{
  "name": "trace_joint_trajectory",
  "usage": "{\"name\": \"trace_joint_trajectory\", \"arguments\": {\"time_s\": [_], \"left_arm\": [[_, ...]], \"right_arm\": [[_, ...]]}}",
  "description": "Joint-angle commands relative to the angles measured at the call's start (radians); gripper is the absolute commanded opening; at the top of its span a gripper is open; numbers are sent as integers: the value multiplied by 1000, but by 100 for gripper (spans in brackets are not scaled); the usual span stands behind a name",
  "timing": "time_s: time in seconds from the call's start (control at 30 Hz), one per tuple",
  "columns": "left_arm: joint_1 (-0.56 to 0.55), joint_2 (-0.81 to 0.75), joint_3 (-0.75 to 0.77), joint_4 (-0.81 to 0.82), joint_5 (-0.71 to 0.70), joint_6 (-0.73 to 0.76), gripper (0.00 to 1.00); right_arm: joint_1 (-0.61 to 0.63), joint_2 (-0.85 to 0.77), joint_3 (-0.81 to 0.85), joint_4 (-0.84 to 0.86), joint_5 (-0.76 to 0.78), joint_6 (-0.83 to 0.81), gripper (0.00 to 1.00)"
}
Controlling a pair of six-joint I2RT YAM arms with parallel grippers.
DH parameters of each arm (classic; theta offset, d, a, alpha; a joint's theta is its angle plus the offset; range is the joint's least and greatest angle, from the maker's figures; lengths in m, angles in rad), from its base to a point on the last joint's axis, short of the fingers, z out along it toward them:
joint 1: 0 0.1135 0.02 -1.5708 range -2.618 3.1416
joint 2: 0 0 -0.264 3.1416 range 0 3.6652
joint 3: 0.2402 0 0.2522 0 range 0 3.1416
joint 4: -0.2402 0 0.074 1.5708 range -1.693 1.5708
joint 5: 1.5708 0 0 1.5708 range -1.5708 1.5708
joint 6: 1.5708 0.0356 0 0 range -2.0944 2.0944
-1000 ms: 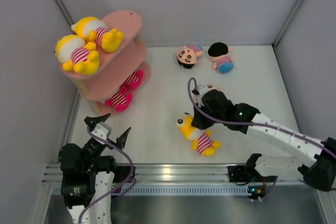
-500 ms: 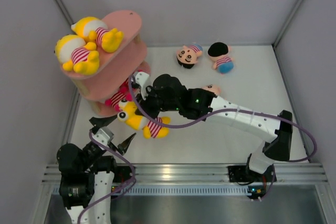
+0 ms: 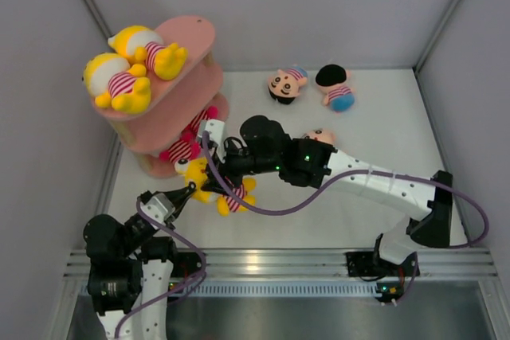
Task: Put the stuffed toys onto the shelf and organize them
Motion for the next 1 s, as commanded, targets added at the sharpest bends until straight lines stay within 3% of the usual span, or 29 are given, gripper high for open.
{"name": "trace_joint_trajectory", "arguments": {"time_s": [0.0,0.07,0.17,0.27,0.37,0.57,0.73,0.97], "left_arm": [[-3,27,17,95,-31,-62,7],[-1,27,11,143,-140,-124,7],[-1,24,10,203,-214,-196,6],[-3,19,-1,279,-196,-297,6],[-3,16,-9,360,-162,-403,6],[-3,39,16,457,-163,-526,6],[-3,60,45,555,-191,-628,6],[-1,110,70,621,-193,-684,6]], "right_arm": [[12,-90,-43,115,-40,24,62],[-6,-158,-155,152,59,135,76],[-112,-296,-396,300,26,333,80],[-273,-422,-654,571,-165,520,81],[-336,-475,-770,713,-232,488,81],[-324,-495,-804,709,-232,296,81],[-281,-478,-775,799,-278,247,81],[-129,-418,-672,712,-137,133,81]]}}
